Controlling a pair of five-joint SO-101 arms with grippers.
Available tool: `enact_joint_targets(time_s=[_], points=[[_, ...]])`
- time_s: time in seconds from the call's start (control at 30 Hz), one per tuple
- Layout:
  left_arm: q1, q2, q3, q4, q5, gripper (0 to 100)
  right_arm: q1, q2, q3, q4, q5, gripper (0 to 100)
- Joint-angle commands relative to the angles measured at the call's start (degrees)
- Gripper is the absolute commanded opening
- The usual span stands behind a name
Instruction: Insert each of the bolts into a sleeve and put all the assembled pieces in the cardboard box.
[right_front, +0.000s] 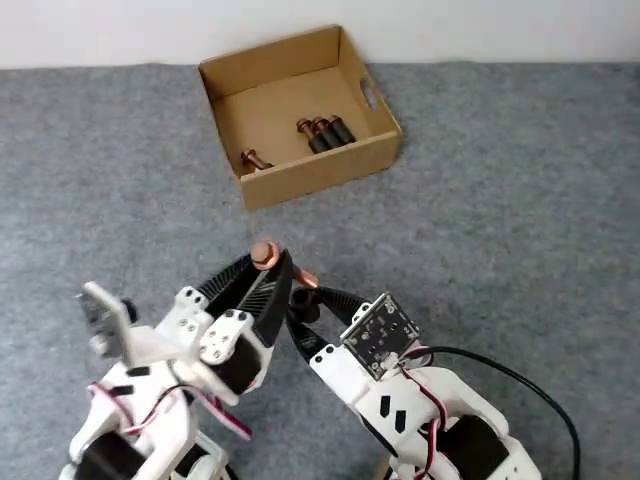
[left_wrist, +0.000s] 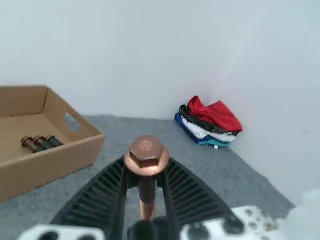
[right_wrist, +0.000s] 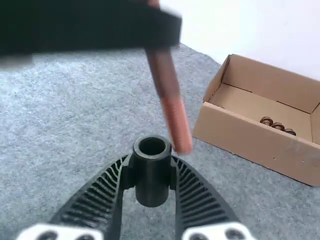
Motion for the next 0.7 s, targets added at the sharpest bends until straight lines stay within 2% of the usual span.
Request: enact_joint_targets(time_s=[0.0,0.17,0.33,0.67], points=[[0.26,-0.26,-5.14,0.44,-0.62,0,-0.22,-0.22,0.0,0.22,0.7,0.9],[0.26,-0.18,-7.78,3.25,-0.7,0,-0.22,-0.22,0.7,0.22,1.14,0.9],[0.26,-0.18,-8.13,7.21,-0.7,0,-0.22,-0.31,0.79,-0.31,6.42,0.9],[0.26,-0.18,-6.73,7.56,-3.96,0,0.04,-0.31,-0.09,-4.18,8.0,0.9]])
